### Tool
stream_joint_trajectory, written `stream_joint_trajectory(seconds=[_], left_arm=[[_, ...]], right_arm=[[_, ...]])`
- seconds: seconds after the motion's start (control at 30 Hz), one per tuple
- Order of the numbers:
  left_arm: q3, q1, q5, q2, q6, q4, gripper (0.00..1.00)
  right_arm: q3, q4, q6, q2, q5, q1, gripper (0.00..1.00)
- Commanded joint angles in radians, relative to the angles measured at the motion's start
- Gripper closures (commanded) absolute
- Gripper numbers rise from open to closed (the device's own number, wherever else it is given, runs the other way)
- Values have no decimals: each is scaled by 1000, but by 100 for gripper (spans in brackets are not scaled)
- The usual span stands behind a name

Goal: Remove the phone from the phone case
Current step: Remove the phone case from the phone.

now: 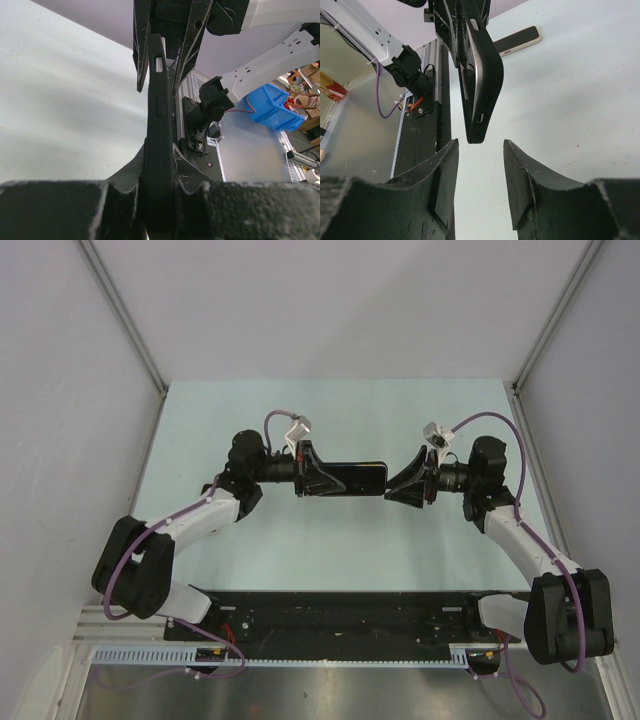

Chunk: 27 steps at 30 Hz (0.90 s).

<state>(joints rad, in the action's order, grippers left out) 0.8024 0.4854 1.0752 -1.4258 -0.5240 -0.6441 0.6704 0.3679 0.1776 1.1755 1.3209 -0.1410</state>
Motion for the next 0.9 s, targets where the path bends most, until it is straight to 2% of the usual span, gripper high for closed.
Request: stream_joint_trajectory(seconds=[0.0,0.5,0.87], left_arm=[[55,-5,19,10,-19,-71,100],[57,-2,29,-1,-21,-71,100],[70,13,71,-16,-36,-71,100]], right_arm=[[6,-38,-79,-8,-20,-14,55],[6,-49,-109,0,-40,-43,60],[6,-107,-214,-7,-43,-52,71]])
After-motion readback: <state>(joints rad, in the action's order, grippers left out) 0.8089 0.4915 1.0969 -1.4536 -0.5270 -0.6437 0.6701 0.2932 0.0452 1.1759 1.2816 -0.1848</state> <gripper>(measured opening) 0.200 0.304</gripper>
